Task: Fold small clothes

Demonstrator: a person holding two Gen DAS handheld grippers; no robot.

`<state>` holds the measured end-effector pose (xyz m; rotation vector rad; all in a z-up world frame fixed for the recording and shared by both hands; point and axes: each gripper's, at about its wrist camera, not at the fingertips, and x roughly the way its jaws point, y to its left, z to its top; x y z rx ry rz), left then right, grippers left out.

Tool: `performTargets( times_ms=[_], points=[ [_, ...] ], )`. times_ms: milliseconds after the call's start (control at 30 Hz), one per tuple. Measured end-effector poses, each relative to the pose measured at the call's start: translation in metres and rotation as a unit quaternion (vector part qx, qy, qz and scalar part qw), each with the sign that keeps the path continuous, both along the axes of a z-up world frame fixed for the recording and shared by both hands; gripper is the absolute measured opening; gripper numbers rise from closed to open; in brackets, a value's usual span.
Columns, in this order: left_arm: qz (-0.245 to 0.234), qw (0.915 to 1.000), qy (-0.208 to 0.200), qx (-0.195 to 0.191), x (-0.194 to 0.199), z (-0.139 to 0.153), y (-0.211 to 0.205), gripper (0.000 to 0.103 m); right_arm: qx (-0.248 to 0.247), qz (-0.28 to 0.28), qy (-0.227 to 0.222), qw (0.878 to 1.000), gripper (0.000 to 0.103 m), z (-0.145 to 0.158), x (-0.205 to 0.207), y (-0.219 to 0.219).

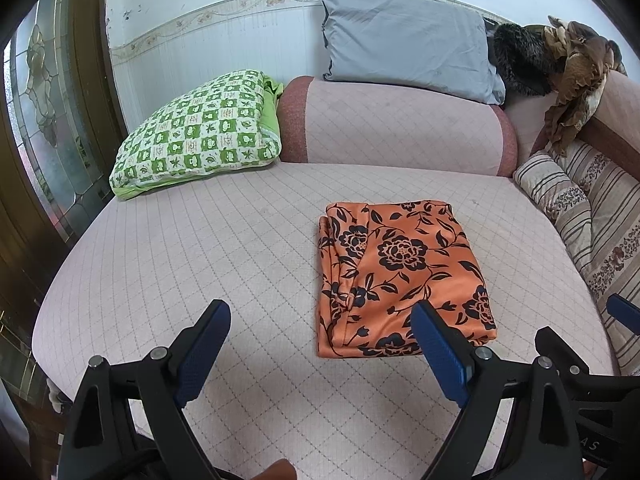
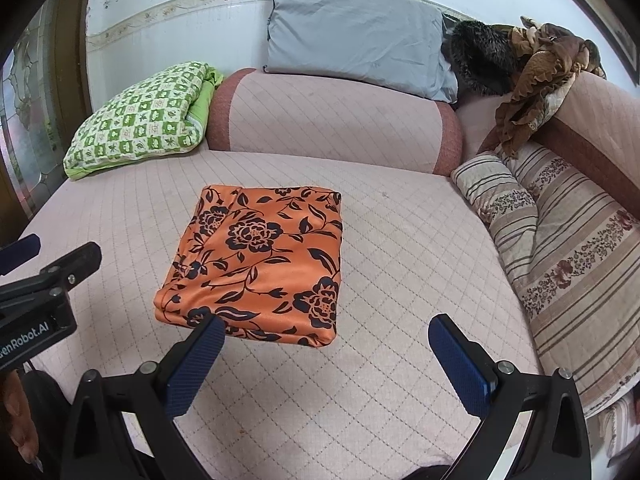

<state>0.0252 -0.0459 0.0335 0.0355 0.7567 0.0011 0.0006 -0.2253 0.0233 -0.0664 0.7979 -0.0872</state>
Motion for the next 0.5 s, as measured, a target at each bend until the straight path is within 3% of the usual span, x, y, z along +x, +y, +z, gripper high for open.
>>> performTargets(
  times_ms=[300, 500],
  points=[
    [-0.008, 1.0000, 0.005, -0.003, 0.0073, -0.0024, 0.0023, 0.092, -0.003, 0.001, 0.002, 1.000, 0.103, -0.0012, 0.0043, 0.0010],
    [-0.018, 0.9997, -0.015, 0.005, 0.0064, 0.0018, -0.0004, 0.092, -0.002, 0.002, 0.003, 1.000, 0.103, -0.0019, 0.0081, 0.0010]
  ],
)
